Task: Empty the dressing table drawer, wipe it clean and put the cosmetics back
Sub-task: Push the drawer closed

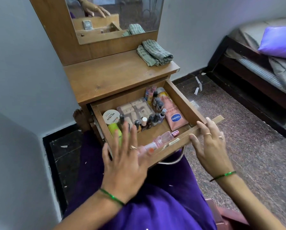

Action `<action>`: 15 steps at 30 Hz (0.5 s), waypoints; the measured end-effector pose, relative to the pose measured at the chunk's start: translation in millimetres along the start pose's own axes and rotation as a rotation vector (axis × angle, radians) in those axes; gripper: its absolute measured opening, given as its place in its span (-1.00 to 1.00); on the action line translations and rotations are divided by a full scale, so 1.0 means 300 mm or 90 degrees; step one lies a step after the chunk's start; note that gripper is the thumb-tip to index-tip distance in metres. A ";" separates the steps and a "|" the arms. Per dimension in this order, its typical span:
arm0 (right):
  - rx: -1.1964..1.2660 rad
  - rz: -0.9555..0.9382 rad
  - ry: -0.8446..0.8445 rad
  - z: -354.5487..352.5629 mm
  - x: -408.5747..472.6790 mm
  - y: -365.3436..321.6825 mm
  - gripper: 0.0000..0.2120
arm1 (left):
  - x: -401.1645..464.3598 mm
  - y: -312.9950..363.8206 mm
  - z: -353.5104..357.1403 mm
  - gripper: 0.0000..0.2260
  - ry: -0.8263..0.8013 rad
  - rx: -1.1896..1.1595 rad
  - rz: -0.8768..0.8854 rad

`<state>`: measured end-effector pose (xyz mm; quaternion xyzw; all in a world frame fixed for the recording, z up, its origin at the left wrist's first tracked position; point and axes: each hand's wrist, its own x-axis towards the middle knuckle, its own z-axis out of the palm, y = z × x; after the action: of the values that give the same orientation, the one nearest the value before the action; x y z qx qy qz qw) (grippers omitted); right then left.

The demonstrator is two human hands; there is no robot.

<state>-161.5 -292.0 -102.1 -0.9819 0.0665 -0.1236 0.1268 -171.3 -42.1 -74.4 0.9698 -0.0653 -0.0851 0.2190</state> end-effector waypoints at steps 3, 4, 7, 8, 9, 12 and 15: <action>0.056 0.039 0.030 0.070 -0.039 -0.011 -0.35 | -0.064 0.026 0.058 -0.31 0.030 0.140 0.108; 0.059 0.036 0.045 0.087 -0.044 -0.011 -0.34 | -0.069 0.025 0.072 -0.33 0.033 0.159 0.131; 0.069 0.036 0.073 0.121 -0.046 -0.016 -0.37 | -0.050 0.002 0.093 -0.37 0.068 0.206 0.165; 0.072 0.032 0.081 0.128 -0.045 -0.016 -0.38 | -0.041 -0.001 0.090 -0.39 0.083 0.211 0.166; 0.078 0.025 0.088 0.133 -0.043 -0.016 -0.39 | -0.034 -0.004 0.095 -0.40 0.098 0.217 0.166; 0.118 0.022 0.093 0.147 -0.026 -0.020 -0.41 | -0.022 -0.003 0.096 -0.41 0.108 0.241 0.156; 0.156 0.035 0.091 0.168 -0.002 -0.030 -0.44 | 0.001 -0.012 0.095 -0.41 0.132 0.257 0.144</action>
<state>-148.1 -271.6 -147.0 -0.9455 0.0866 -0.1971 0.2443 -176.3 -50.7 -101.2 0.9839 -0.1663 0.0547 0.0347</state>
